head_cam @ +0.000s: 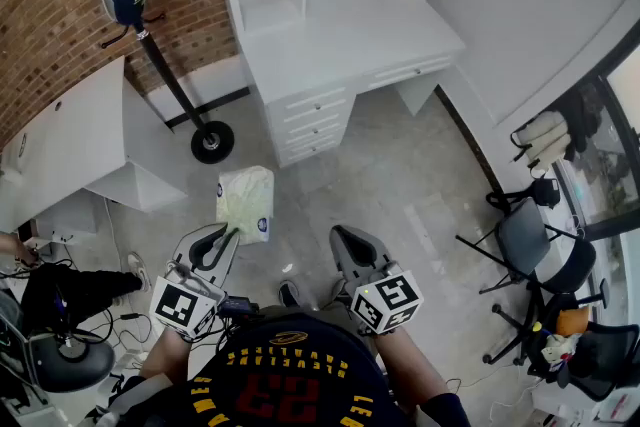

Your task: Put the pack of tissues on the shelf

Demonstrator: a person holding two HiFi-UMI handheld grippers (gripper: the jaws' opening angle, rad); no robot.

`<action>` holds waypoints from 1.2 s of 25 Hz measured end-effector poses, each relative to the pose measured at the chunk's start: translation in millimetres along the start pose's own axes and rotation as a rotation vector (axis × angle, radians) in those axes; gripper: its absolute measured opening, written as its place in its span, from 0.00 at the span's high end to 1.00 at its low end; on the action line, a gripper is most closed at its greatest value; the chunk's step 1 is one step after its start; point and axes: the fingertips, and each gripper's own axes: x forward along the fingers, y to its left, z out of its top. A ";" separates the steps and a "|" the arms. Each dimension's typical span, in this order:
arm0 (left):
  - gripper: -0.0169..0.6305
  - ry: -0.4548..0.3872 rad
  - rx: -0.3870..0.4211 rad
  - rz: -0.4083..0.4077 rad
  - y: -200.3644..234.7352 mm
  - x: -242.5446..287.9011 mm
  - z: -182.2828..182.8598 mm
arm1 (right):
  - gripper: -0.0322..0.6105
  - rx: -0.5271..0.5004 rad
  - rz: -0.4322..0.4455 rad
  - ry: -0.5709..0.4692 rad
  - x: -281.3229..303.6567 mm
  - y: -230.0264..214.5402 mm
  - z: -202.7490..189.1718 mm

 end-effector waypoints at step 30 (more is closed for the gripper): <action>0.91 0.036 -0.008 0.103 73.2 87.2 4.3 | 0.94 0.072 0.071 -0.023 95.5 -81.9 36.4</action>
